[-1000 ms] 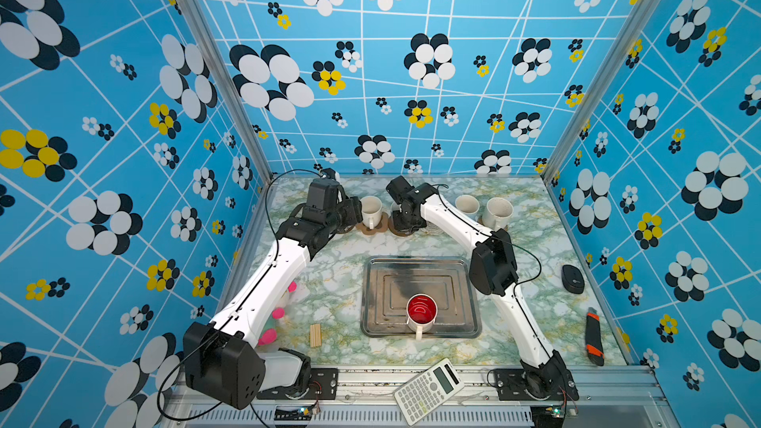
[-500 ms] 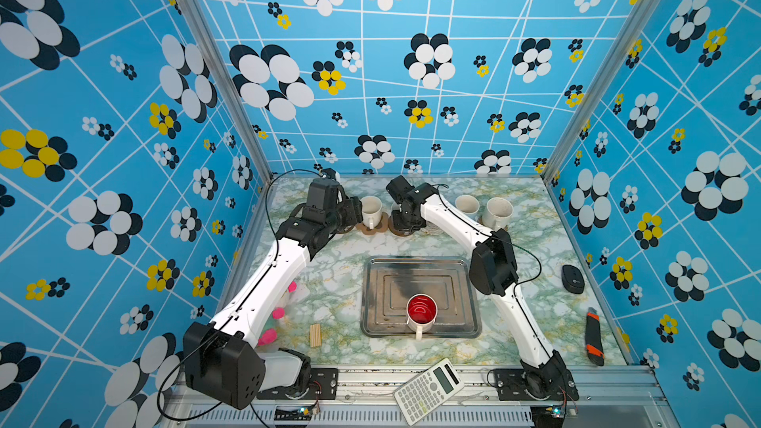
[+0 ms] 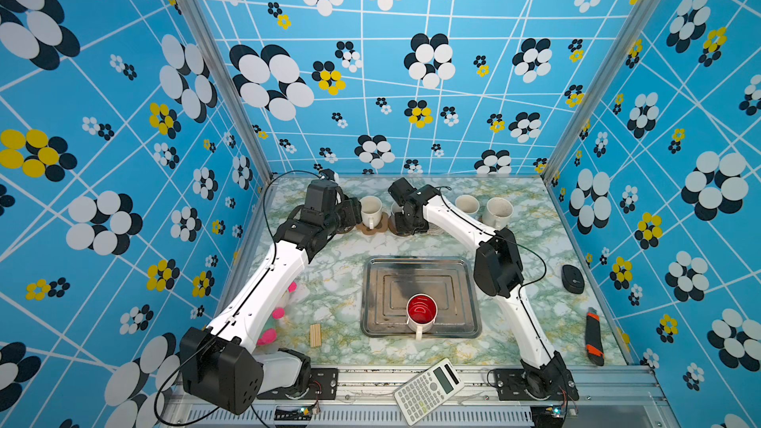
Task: Place cups on coasters
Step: Place the cup on the coaster, then pick up the cup from the tray.
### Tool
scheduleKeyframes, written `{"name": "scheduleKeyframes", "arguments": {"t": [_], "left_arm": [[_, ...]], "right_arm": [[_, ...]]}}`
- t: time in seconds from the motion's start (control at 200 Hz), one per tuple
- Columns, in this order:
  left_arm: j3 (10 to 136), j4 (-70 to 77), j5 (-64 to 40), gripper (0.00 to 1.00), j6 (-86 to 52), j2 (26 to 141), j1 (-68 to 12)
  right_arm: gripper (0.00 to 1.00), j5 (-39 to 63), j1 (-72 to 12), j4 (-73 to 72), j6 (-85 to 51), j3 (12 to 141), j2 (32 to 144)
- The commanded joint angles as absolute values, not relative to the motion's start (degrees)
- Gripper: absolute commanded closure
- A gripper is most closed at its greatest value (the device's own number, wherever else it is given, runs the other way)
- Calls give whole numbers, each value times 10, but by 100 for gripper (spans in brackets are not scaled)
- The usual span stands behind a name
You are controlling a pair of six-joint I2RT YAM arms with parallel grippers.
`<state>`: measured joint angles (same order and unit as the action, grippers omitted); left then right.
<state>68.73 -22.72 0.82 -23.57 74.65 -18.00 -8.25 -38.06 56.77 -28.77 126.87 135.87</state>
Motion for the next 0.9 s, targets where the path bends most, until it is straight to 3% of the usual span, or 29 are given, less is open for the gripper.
{"name": "scheduleKeyframes", "arguments": {"t": [0.0, 0.33, 0.895], "left_arm": [[682, -239, 6, 29, -247, 727, -175], [664, -247, 14, 29, -255, 697, -176], [640, -248, 14, 30, -263, 654, -219]], "right_arm": [[41, -102, -381, 557, -289, 1230, 1284], [39, -121, -404, 518, -290, 1065, 1123], [38, -184, -540, 561, -395, 816, 904]]}}
